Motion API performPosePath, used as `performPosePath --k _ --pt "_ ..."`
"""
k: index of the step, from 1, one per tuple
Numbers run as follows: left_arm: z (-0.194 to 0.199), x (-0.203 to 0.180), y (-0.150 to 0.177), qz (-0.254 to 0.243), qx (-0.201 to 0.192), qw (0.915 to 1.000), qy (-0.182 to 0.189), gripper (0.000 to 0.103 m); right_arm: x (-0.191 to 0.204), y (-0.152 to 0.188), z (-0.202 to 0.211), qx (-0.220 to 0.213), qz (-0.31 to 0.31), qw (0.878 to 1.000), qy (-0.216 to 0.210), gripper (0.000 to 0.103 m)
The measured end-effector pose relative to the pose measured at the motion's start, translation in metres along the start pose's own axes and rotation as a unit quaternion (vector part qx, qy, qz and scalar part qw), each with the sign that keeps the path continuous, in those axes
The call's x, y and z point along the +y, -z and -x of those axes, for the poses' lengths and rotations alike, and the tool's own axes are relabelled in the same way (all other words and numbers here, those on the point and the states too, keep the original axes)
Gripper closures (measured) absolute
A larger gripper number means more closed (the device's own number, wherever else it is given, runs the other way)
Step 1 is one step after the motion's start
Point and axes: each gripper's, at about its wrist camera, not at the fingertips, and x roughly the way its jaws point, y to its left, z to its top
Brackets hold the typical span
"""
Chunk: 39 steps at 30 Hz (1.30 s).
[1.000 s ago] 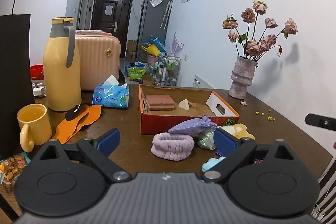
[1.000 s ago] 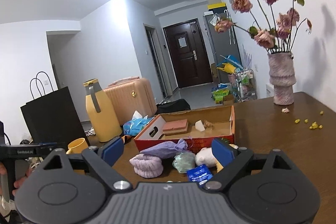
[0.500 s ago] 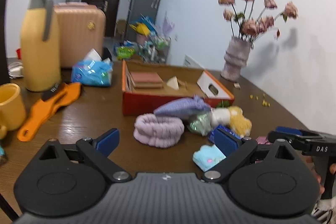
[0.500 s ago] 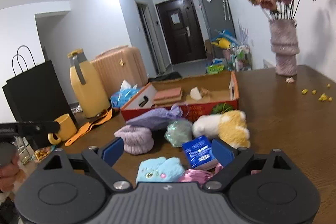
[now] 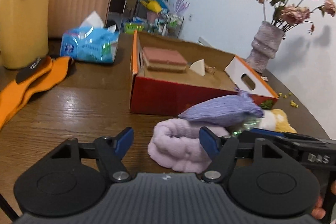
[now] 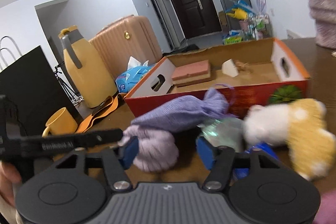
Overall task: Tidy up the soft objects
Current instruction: 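Grasp the lilac fluffy headband with the left tool, then carry the headband with the left tool into the box and release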
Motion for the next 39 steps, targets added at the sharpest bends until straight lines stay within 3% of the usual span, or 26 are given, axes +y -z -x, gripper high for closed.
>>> performPosePath --k 1,3,8,14,19,24,28,32,35,39 --pt "-0.006 0.004 0.000 0.006 0.007 0.9999 0.005 0.045 0.001 -0.002 -0.011 0.008 -0.004 1.000 -0.001 0.057" --pt "-0.012 0.012 0.004 0.019 0.017 0.9990 0.038 0.072 0.004 -0.003 -0.028 0.027 -0.003 1.000 -0.003 0.066" --pt "0.001 0.018 0.018 0.033 0.024 0.9980 0.049 0.092 0.007 0.007 -0.027 0.032 -0.021 0.999 -0.024 0.080" --pt "0.069 0.001 0.054 0.033 -0.011 0.9976 0.060 0.094 0.028 0.035 0.032 0.028 -0.015 0.998 -0.050 0.085" --pt "0.119 -0.011 0.090 0.056 -0.017 0.9948 0.083 0.095 0.041 0.065 0.083 0.026 -0.014 0.998 -0.060 0.085" --pt "0.148 -0.040 0.097 0.030 -0.036 0.9942 0.097 0.095 0.045 0.074 0.128 -0.011 -0.008 0.998 -0.056 0.086" --pt "0.155 -0.067 0.085 -0.002 -0.056 0.9922 0.111 0.095 0.040 0.067 0.153 -0.049 0.000 0.998 -0.044 0.087" --pt "0.136 -0.094 0.053 -0.028 -0.063 0.9892 0.130 0.095 0.019 0.042 0.168 -0.081 0.005 0.996 -0.027 0.088" --pt "0.107 -0.114 0.011 -0.036 -0.068 0.9863 0.146 0.096 0.001 0.005 0.168 -0.102 0.027 0.994 -0.007 0.088" --pt "0.044 -0.135 -0.059 -0.040 -0.046 0.9845 0.164 0.096 -0.027 -0.074 0.141 -0.111 0.064 0.991 0.033 0.089"
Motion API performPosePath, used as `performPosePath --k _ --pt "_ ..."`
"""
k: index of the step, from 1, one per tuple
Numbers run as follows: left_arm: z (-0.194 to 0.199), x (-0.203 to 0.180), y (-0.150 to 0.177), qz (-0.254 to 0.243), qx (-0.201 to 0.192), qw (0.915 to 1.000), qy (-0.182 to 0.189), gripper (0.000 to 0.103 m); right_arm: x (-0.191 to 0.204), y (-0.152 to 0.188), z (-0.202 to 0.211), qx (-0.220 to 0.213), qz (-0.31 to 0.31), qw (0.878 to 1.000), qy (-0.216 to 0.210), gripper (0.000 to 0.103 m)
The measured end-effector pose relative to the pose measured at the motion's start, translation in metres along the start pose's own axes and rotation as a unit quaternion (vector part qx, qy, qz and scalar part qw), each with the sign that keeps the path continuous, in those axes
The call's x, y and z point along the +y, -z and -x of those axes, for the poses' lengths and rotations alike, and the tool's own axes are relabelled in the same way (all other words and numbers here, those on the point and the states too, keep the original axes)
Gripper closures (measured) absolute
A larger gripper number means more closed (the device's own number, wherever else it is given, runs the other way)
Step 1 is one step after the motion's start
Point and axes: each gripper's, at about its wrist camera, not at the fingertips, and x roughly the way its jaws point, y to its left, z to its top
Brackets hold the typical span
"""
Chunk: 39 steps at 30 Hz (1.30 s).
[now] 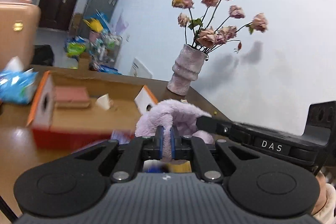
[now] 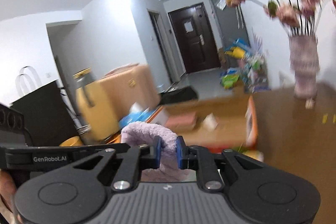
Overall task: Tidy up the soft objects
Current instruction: 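Carry the headband with the left tool into the box and release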
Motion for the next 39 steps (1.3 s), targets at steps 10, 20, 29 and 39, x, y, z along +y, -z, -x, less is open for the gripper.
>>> performPosePath --k 10,20,29,39 --pt "-0.217 0.098 -0.091 0.119 0.089 0.9888 -0.015 0.097 -0.088 -0.093 -0.217 0.110 0.045 0.988 0.097 0.092" --pt "-0.289 0.148 -0.082 0.100 0.156 0.9787 -0.090 0.094 -0.120 -0.061 -0.333 0.216 0.072 0.961 0.160 0.091" --pt "-0.217 0.126 -0.114 0.045 0.120 0.9851 -0.114 0.091 -0.107 -0.091 -0.280 0.175 0.052 0.972 0.148 0.071" --pt "-0.051 0.067 -0.144 -0.039 0.044 0.9844 -0.166 0.051 -0.053 -0.148 -0.117 0.092 0.073 0.984 0.132 0.047"
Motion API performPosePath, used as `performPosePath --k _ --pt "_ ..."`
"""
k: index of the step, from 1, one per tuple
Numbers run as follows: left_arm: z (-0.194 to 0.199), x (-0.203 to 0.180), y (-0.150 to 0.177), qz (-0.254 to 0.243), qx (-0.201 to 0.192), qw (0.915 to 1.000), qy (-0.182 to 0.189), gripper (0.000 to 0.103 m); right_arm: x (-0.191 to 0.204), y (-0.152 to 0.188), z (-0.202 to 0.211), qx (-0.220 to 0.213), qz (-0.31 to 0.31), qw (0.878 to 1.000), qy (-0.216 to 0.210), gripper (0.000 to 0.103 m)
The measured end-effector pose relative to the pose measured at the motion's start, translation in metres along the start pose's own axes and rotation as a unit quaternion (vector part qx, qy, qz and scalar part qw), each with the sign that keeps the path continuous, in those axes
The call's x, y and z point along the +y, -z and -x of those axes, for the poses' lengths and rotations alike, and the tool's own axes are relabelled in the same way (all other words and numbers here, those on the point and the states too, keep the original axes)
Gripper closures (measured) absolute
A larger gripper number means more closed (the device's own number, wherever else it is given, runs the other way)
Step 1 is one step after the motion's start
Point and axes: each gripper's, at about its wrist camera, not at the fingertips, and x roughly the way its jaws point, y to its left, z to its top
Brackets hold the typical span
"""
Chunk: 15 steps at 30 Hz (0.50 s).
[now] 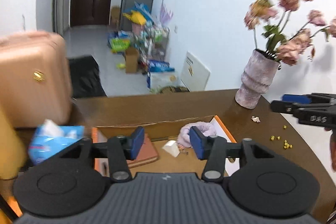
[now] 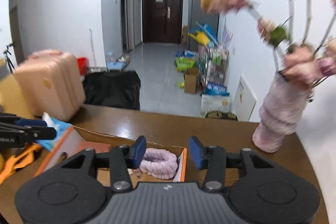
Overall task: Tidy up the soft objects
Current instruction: 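Carry the headband with the left tool into the box and release, then move the left tool toward the light-blue plush toy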
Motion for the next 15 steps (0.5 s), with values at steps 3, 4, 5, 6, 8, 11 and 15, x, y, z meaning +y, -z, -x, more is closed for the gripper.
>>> performPosePath --k 3,4,5,6,8,11,15 --pt "0.044 -0.001 0.013 -0.008 -0.017 0.9998 -0.012 0.046 0.000 0.011 0.045 -0.016 0.000 1.000 -0.006 0.039" --pt "0.059 -0.001 0.018 -0.007 -0.022 0.9996 -0.016 0.044 0.002 0.014 0.057 -0.019 0.001 1.000 -0.007 0.039" --pt "0.071 -0.002 0.022 -0.006 -0.027 0.9994 -0.019 0.042 0.004 0.018 0.070 -0.023 0.002 1.000 -0.007 0.039" --pt "0.081 -0.002 0.027 -0.006 -0.030 0.9993 -0.022 0.042 0.007 0.023 0.081 -0.027 0.003 1.000 -0.007 0.038" --pt "0.104 -0.008 0.038 -0.008 -0.039 0.9988 -0.026 0.040 0.012 0.034 0.105 -0.039 0.007 0.999 -0.011 0.034" --pt "0.143 -0.017 0.063 -0.014 -0.070 0.9972 -0.021 0.027 0.018 0.056 0.141 -0.065 0.003 0.998 -0.025 0.029" --pt "0.195 -0.035 0.116 -0.036 -0.121 0.9918 -0.019 0.019 0.032 0.102 0.194 -0.105 -0.012 0.992 -0.071 0.021"
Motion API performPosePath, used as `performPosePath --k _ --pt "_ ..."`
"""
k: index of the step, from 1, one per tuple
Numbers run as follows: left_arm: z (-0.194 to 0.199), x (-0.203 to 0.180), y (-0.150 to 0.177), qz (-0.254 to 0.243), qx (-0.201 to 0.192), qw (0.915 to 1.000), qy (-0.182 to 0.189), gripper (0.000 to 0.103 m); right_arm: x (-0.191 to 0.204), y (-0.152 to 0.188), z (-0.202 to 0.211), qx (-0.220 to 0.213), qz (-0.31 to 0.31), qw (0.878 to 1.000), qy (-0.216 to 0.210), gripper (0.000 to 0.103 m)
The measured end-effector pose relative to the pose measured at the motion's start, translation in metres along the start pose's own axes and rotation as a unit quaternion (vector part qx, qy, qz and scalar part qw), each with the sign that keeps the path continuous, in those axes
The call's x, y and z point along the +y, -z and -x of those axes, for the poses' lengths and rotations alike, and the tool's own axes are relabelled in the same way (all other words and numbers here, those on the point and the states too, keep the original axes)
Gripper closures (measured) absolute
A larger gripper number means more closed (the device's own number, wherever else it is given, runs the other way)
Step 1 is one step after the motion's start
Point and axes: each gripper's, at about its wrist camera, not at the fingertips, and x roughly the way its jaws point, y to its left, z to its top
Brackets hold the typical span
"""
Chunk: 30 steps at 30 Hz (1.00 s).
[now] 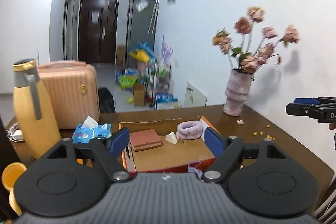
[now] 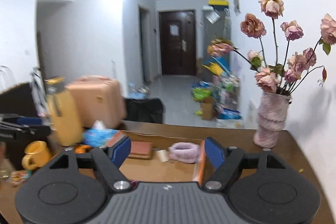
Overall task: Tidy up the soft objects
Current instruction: 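Move the left tool toward the light-blue plush toy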
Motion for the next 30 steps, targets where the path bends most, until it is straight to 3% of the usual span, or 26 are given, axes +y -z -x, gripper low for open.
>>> performPosePath --k 3,6,11,14,18,22,30 --pt "0.038 -0.013 0.039 -0.018 -0.023 0.9996 0.000 0.016 0.021 0.036 0.041 -0.029 0.012 0.999 -0.018 0.016" --pt "0.067 -0.017 0.076 0.000 -0.035 0.9994 -0.004 0.015 0.034 0.070 0.066 -0.050 0.018 0.998 -0.025 0.015" --pt "0.100 -0.025 0.124 0.026 -0.060 0.9975 -0.027 0.013 0.046 0.123 0.090 -0.057 0.006 0.998 -0.013 0.014" --pt "0.106 -0.025 0.143 0.041 -0.048 0.9979 -0.015 0.011 0.049 0.150 0.096 -0.052 -0.007 0.999 0.004 0.014" --pt "0.091 -0.020 0.165 0.080 -0.003 0.9967 0.011 0.009 0.047 0.178 0.091 -0.023 -0.042 0.998 -0.035 0.013" --pt "0.058 -0.025 0.180 0.060 0.046 0.9971 -0.003 0.009 0.040 0.197 0.081 -0.006 -0.088 0.993 -0.079 0.013" --pt "0.000 -0.032 0.191 0.063 0.092 0.9935 0.024 0.014 0.040 0.213 0.030 0.038 -0.100 0.992 -0.061 0.015"
